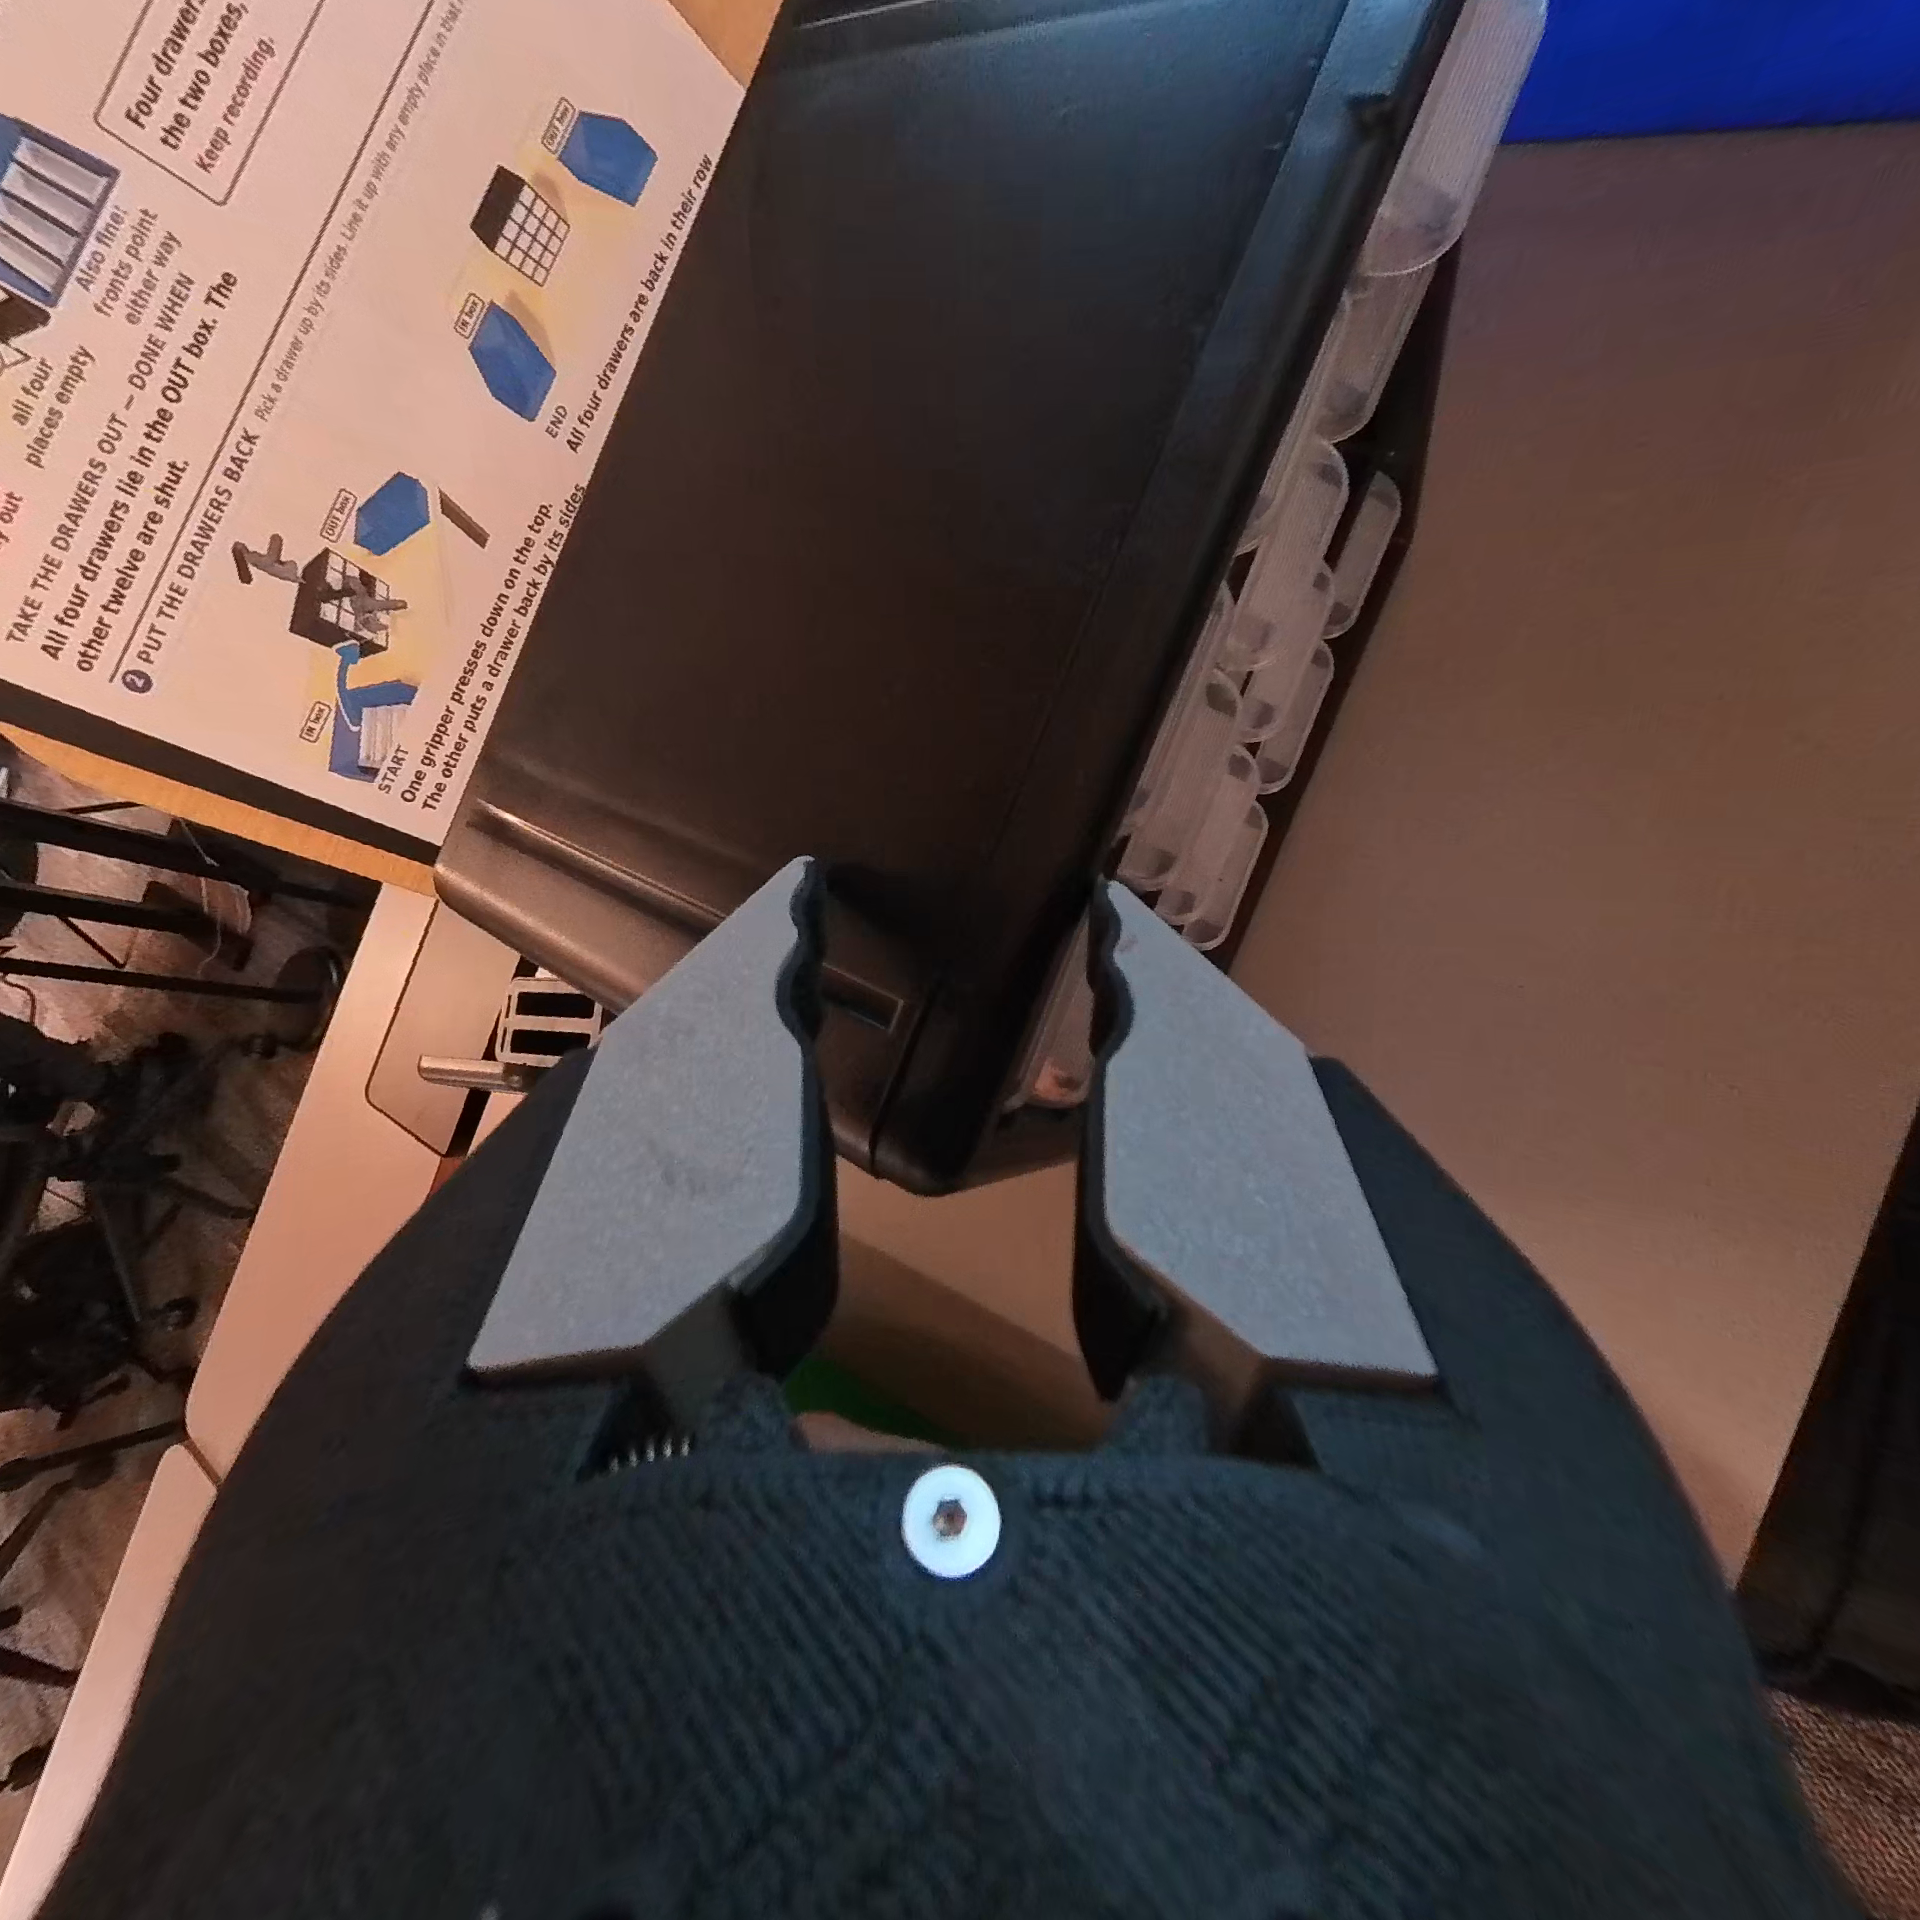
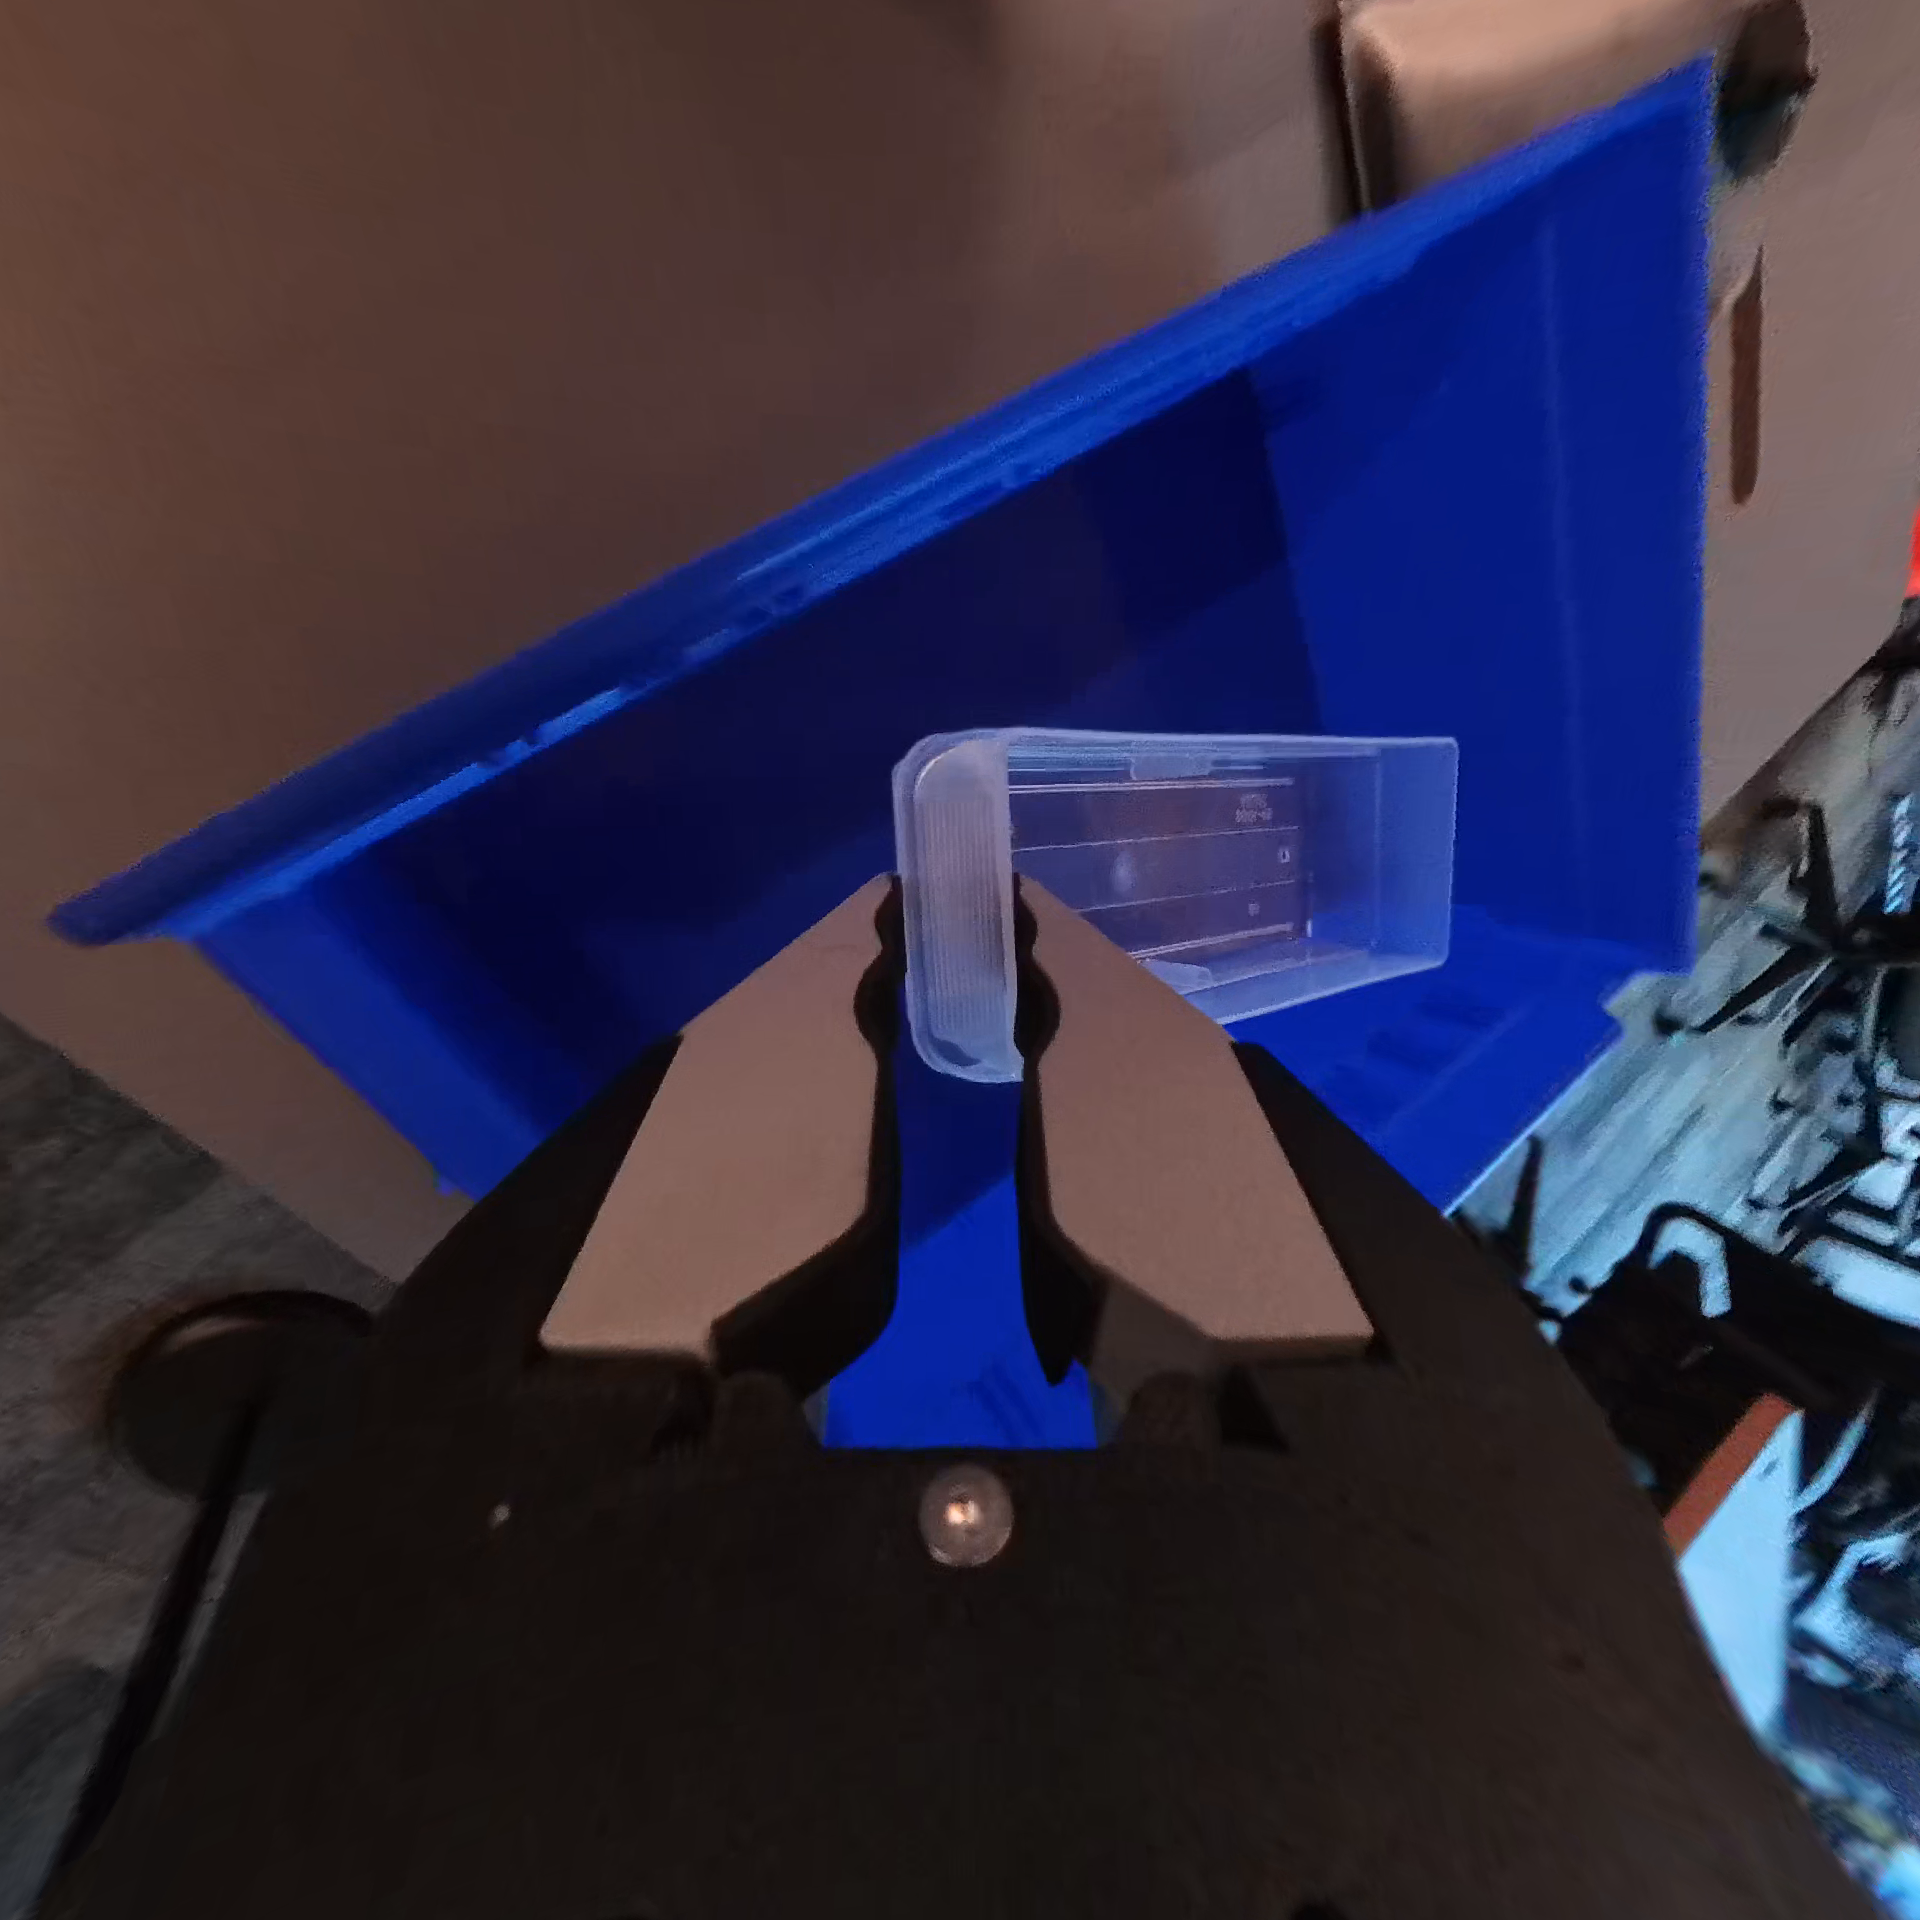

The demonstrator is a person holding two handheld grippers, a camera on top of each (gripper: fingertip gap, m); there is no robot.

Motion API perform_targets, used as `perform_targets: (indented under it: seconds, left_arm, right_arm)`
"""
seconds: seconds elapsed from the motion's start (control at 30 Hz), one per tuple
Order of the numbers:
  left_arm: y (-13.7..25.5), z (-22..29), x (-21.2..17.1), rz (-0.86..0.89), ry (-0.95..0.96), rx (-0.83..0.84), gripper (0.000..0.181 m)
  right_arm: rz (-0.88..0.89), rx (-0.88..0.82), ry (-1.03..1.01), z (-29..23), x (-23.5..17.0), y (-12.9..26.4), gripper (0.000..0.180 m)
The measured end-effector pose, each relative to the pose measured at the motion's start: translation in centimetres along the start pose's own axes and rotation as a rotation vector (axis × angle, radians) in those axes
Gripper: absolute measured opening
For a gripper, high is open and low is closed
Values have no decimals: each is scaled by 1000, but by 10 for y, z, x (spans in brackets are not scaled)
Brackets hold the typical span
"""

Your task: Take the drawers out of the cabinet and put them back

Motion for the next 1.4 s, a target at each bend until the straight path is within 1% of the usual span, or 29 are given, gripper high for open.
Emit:
perform_targets:
  seconds: [0.03,0.2,0.27,0.33,0.37,0.4,0.43,0.53,0.57,0.63,0.77,0.87,0.97,1.03,1.07,1.1,1.13,1.17,1.2,1.3,1.4]
  left_arm:
    - [0,0,0,1,0,0,50]
    - [0,0,1,-9,-4,2,50]
    - [0,0,1,-17,-6,1,50]
    - [0,0,2,-23,-7,2,50]
    - [0,0,2,-27,-8,2,50]
    - [0,0,2,-32,-9,2,50]
    - [0,0,3,-38,-11,4,50]
    - [0,1,4,-59,-26,14,50]
    - [0,2,4,-65,-34,20,50]
    - [-1,2,5,-74,-44,26,50]
    - [-1,1,5,-71,-45,20,48]
    - [-1,1,5,-76,-44,19,49]
    - [-1,1,6,-92,-44,20,48]
    - [-1,2,7,-101,-44,23,48]
    - [-1,2,7,-104,-42,25,48]
    - [-1,2,7,-104,-39,26,48]
    - [-1,2,7,-104,-36,28,48]
    - [-1,2,7,-102,-33,29,48]
    - [-1,2,7,-99,-29,30,48]
    - [-1,3,6,-95,-19,32,48]
    - [-1,3,7,-112,-30,41,48]
  right_arm:
    - [-4,-8,-55,6,2,-2,16]
    - [-43,-63,-450,48,18,-25,16]
    - [-70,-103,-555,63,27,-41,16]
    - [-62,-96,-634,74,38,-60,16]
    - [-45,-73,-670,77,43,-68,19]
    - [-25,-39,-708,80,47,-74,30]
    - [-2,-16,-752,83,50,-77,37]
    - [96,-34,-856,95,52,-66,46]
    - [137,-50,-861,97,53,-57,45]
    - [226,-69,-808,94,63,-33,43]
    - [338,-206,-603,74,94,23,39]
    - [446,-232,-409,39,129,61,38]
    - [560,-190,-193,-14,170,80,42]
    - [613,-85,-84,-61,199,71,41]
    - [613,-18,-85,-83,210,60,36]
    - [597,43,-126,-101,221,45,33]
    - [582,106,-180,-116,229,29,34]
    - [581,157,-241,-126,236,14,39]
    - [599,187,-312,-131,242,1,47]
    - [699,265,-521,-129,254,-26,46]
    - [810,348,-676,-118,259,-34,49]
Point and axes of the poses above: each gripper's, where its closed fingertips meet, y back along the fingers, x out of its top, z = x × y across the jaws, the point moved 8 cm from there along y, back along the fingers, and after that the axes turned 5 degrees about y, right-handed, at the moved point
